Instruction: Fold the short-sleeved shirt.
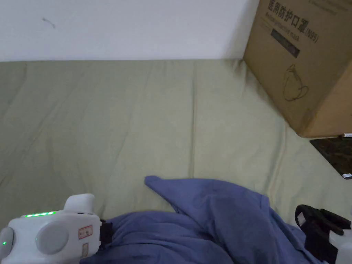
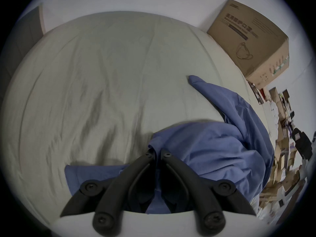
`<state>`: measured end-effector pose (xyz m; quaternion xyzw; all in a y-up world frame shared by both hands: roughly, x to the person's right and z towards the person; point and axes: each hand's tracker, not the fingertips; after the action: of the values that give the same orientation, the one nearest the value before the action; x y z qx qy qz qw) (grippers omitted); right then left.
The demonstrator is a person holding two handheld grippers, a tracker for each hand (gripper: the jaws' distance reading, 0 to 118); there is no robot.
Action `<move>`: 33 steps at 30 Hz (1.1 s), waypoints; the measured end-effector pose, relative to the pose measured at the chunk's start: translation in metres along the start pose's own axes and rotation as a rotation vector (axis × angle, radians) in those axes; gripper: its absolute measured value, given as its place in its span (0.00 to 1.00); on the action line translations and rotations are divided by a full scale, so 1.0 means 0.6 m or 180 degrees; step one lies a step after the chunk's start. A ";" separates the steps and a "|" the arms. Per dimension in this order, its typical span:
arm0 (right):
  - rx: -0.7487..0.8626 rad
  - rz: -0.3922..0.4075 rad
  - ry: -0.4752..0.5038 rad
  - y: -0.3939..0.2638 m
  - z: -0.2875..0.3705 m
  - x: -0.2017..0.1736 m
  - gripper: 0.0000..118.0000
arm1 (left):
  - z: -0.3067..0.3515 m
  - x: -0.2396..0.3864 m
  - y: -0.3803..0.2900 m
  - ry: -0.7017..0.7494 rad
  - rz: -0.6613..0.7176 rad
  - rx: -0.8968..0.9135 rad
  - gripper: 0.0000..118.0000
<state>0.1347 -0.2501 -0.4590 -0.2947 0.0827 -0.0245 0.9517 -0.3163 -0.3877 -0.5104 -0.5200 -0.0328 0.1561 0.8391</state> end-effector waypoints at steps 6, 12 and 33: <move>-0.0452 0.0301 0.0245 0.061 -0.133 0.017 0.87 | -0.023 0.008 -0.012 0.0072 -0.0092 0.0033 0.04; -0.0972 0.0746 0.0195 0.075 -0.309 0.017 0.87 | -0.034 -0.009 0.004 0.0054 0.0035 -0.0007 0.04; -0.0599 0.1067 0.0051 0.149 -0.190 0.001 0.07 | 0.119 -0.009 0.035 -0.0156 0.0219 0.0603 0.04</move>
<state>0.1155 -0.2400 -0.6020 -0.3642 0.1401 0.1399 0.9100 -0.3415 -0.3192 -0.4956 -0.4352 -0.0207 0.1999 0.8776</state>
